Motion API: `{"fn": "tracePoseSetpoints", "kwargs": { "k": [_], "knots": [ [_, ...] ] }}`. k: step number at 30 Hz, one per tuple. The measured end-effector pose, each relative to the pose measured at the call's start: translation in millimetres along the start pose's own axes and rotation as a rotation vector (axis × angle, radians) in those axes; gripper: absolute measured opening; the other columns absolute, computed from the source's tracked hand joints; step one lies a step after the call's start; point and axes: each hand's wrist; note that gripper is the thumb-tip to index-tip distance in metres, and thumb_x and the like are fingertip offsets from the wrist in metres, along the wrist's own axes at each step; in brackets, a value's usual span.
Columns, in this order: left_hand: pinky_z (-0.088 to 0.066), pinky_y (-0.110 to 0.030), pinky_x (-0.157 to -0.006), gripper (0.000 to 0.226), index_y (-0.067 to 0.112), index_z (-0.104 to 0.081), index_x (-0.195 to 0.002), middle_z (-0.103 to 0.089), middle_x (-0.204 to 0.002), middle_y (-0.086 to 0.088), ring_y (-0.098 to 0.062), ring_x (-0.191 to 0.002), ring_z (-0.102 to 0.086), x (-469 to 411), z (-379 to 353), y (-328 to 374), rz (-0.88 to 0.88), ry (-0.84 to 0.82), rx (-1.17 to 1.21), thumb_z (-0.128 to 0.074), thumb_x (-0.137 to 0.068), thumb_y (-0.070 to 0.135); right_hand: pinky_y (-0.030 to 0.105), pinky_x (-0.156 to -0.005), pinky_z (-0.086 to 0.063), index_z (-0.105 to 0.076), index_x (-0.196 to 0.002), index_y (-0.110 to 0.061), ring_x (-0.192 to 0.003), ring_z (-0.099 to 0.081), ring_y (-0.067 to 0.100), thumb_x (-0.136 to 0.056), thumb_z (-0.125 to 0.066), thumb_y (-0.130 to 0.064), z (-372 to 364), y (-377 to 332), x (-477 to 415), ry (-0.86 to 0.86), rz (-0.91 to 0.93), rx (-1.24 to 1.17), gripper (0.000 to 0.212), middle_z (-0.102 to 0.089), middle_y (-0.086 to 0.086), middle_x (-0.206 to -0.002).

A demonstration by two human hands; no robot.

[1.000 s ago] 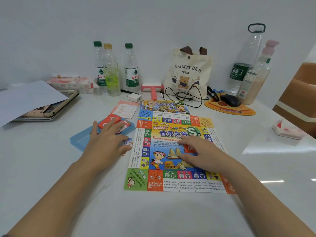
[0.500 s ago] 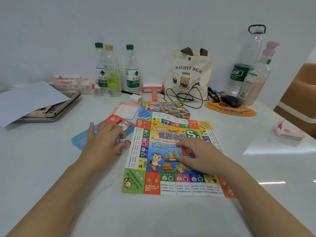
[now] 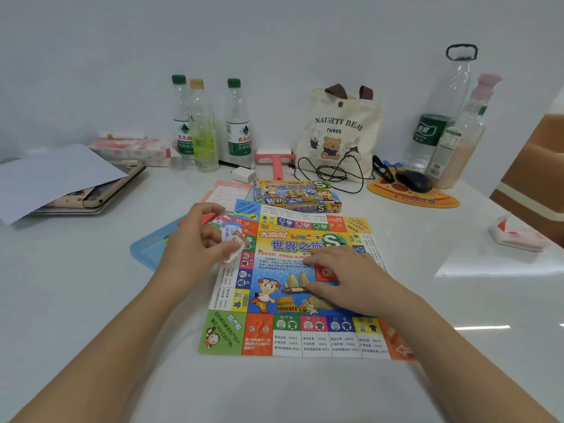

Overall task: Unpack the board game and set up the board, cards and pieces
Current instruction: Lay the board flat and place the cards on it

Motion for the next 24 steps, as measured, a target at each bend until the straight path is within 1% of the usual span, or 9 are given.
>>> {"fn": "tracePoseSetpoints", "kwargs": {
  "k": [3,5,8,9,11,15,18,21,24],
  "knots": [
    [-0.049,-0.027,-0.065,0.048,0.027,-0.049,-0.112,-0.071,-0.070,-0.002,-0.010,-0.064,-0.069,3.0,-4.8,2.8,0.008,-0.113,0.035,-0.077,-0.076,0.013,0.043,-0.105,-0.035,-0.049,-0.131,-0.040,-0.126,-0.041,0.010,-0.090,-0.045,-0.060,2.1,-5.0,-0.1,0.069,0.009,-0.064,0.046,-0.049,-0.017,-0.135],
    [-0.049,-0.028,-0.068,0.043,0.029,-0.051,-0.109,-0.070,-0.070,-0.003,-0.013,-0.062,-0.067,6.5,-9.9,6.7,-0.017,-0.217,0.017,-0.076,-0.078,0.014,0.037,-0.100,-0.043,-0.057,-0.125,-0.034,-0.114,-0.050,0.006,-0.091,-0.052,-0.051,4.4,-11.6,-0.5,0.161,0.005,-0.258,0.038,-0.057,-0.016,-0.123],
    [-0.051,-0.027,-0.063,0.039,0.031,-0.050,-0.103,-0.070,-0.071,-0.002,-0.015,-0.061,-0.065,12.9,-19.6,10.8,-0.061,-0.350,-0.051,-0.076,-0.078,0.014,0.022,-0.081,-0.051,-0.066,-0.113,-0.030,-0.089,-0.058,0.000,-0.090,-0.061,-0.039,6.3,-23.7,0.7,0.220,0.000,-0.558,0.025,-0.066,-0.016,-0.100],
    [-0.051,-0.026,-0.062,0.039,0.031,-0.049,-0.102,-0.070,-0.071,-0.002,-0.014,-0.060,-0.065,15.0,-22.3,11.6,-0.084,-0.386,-0.069,-0.075,-0.079,0.014,0.017,-0.074,-0.050,-0.068,-0.109,-0.028,-0.083,-0.059,0.000,-0.090,-0.063,-0.036,6.4,-27.2,1.6,0.209,0.009,-0.627,0.021,-0.067,-0.014,-0.094],
    [-0.052,-0.026,-0.061,0.040,0.032,-0.047,-0.102,-0.069,-0.072,-0.001,-0.013,-0.061,-0.065,17.4,-25.4,12.5,-0.138,-0.434,-0.129,-0.075,-0.079,0.018,0.013,-0.065,-0.047,-0.072,-0.102,-0.027,-0.073,-0.057,-0.001,-0.089,-0.065,-0.032,5.3,-32.3,3.4,0.177,0.040,-0.716,0.016,-0.069,-0.012,-0.088],
    [-0.054,-0.033,-0.068,0.042,0.035,-0.046,-0.104,-0.068,-0.072,0.004,-0.009,-0.062,-0.063,19.2,-27.2,13.9,-0.212,-0.449,-0.215,-0.076,-0.077,0.025,0.012,-0.062,-0.044,-0.074,-0.094,-0.025,-0.067,-0.056,-0.005,-0.088,-0.068,-0.027,3.2,-35.1,3.4,0.143,0.073,-0.735,0.010,-0.070,-0.010,-0.082],
    [-0.053,-0.029,-0.067,0.041,0.035,-0.046,-0.103,-0.068,-0.071,0.007,-0.007,-0.063,-0.063,19.3,-28.4,14.8,-0.242,-0.459,-0.221,-0.076,-0.077,0.027,0.013,-0.063,-0.046,-0.074,-0.094,-0.024,-0.068,-0.056,-0.003,-0.087,-0.069,-0.028,2.6,-33.9,2.7,0.149,0.058,-0.740,0.010,-0.070,-0.008,-0.081],
    [-0.051,-0.024,-0.064,0.040,0.037,-0.049,-0.102,-0.068,-0.073,0.009,-0.007,-0.064,-0.063,18.5,-29.5,13.0,-0.266,-0.458,-0.231,-0.077,-0.076,0.027,0.015,-0.061,-0.047,-0.073,-0.085,-0.022,-0.065,-0.056,-0.001,-0.087,-0.068,-0.025,3.1,-34.0,3.2,0.141,0.068,-0.741,0.006,-0.068,-0.009,-0.075],
    [-0.049,-0.022,-0.064,0.032,0.034,-0.057,-0.101,-0.068,-0.076,0.013,-0.008,-0.068,-0.063,17.6,-29.9,7.8,-0.289,-0.451,-0.239,-0.076,-0.078,0.025,0.013,-0.059,-0.045,-0.070,-0.082,-0.021,-0.062,-0.054,-0.002,-0.090,-0.065,-0.020,2.0,-32.9,3.5,0.152,0.071,-0.711,0.009,-0.066,-0.008,-0.071]
  ]
}}
Point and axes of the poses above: each hand's wrist, its own x-axis away from the middle knuckle, its own z-axis out of the back of the hand, y = z × x
